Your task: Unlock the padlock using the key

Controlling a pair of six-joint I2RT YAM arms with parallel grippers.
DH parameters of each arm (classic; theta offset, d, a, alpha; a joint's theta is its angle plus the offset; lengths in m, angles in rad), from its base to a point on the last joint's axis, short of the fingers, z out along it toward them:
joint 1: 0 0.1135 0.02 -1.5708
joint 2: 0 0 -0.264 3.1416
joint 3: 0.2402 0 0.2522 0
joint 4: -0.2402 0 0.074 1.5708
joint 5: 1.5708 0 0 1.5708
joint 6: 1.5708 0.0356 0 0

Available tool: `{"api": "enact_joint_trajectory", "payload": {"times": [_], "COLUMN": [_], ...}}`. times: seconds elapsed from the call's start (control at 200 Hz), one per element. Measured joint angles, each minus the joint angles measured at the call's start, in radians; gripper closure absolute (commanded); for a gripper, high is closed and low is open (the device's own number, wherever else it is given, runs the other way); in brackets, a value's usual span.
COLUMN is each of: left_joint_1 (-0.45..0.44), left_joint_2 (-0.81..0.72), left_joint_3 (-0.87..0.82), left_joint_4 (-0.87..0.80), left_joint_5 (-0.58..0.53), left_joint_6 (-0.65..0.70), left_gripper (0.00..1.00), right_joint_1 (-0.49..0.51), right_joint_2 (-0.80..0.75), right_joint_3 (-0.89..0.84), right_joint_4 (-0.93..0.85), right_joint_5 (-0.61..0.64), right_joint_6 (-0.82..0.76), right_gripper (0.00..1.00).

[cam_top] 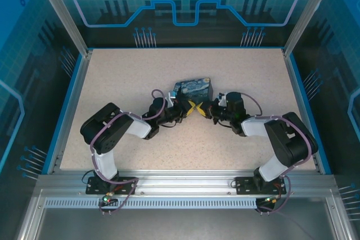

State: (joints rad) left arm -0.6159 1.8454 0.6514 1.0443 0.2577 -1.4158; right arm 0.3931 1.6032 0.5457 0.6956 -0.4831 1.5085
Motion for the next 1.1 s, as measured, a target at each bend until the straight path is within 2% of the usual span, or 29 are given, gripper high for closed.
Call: {"api": "enact_joint_trajectory", "payload": {"times": [0.235,0.66,0.905,1.101], "left_joint_1": [0.000,0.000,0.000,0.000], "left_joint_2": [0.006,-0.036,-0.036,-0.036], "left_joint_3": [-0.005,-0.006,-0.006,-0.006], "left_joint_4": [-0.047,-0.141,-0.198,-0.208], "left_joint_5": [-0.027,-0.030,-0.033,-0.026], "left_joint_6": [0.043,0.270,0.449,0.506], "left_gripper": [1.00,1.00,1.00,1.00], "right_joint_1": [0.006,0.013,0.013,0.014], "right_joint_2": [0.091,0.128,0.193,0.195], "right_joint_3": [0.001,0.016,0.018,0.018], "right_joint_4": [0.086,0.095,0.135,0.127], "right_joint_5": [-0.012,-0.041,-0.075,-0.076], "right_joint_6": [0.080,0.200,0.285,0.298], "right_gripper": [1.00,1.00,1.00,1.00]}}
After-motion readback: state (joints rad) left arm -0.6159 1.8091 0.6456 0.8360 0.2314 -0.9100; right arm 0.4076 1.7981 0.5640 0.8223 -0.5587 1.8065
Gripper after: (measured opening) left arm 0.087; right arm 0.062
